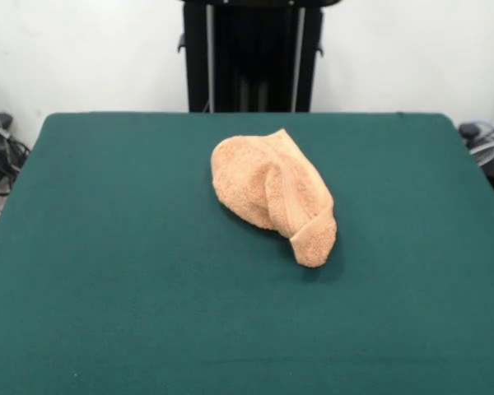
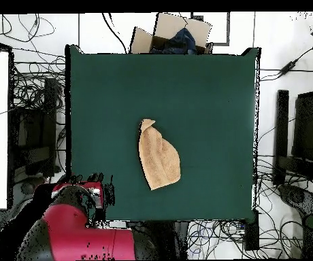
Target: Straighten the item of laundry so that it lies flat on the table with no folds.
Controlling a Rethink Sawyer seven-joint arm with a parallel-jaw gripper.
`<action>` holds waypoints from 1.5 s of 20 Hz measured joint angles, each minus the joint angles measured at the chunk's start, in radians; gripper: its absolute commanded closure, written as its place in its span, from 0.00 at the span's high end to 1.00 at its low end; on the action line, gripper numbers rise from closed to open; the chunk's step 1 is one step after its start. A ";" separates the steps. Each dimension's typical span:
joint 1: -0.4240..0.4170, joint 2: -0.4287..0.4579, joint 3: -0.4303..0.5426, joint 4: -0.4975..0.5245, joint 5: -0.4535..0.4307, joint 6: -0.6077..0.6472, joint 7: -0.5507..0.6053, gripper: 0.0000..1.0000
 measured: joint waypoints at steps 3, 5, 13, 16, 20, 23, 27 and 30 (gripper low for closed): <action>-0.016 -0.002 0.000 -0.038 0.000 0.052 0.000 1.00; -0.025 -0.002 0.000 -0.049 0.000 0.068 0.000 1.00; -0.059 0.008 0.000 -0.117 -0.001 0.122 0.000 1.00; -0.058 0.006 0.000 -0.133 -0.001 0.127 0.000 1.00; -0.039 -0.023 -0.009 -0.129 -0.002 0.138 0.000 1.00; 0.008 -0.096 -0.022 -0.119 -0.001 0.187 0.000 1.00; 0.073 -0.188 -0.044 -0.116 -0.003 0.284 0.000 1.00; 0.125 -0.254 -0.061 -0.116 -0.005 0.361 0.000 1.00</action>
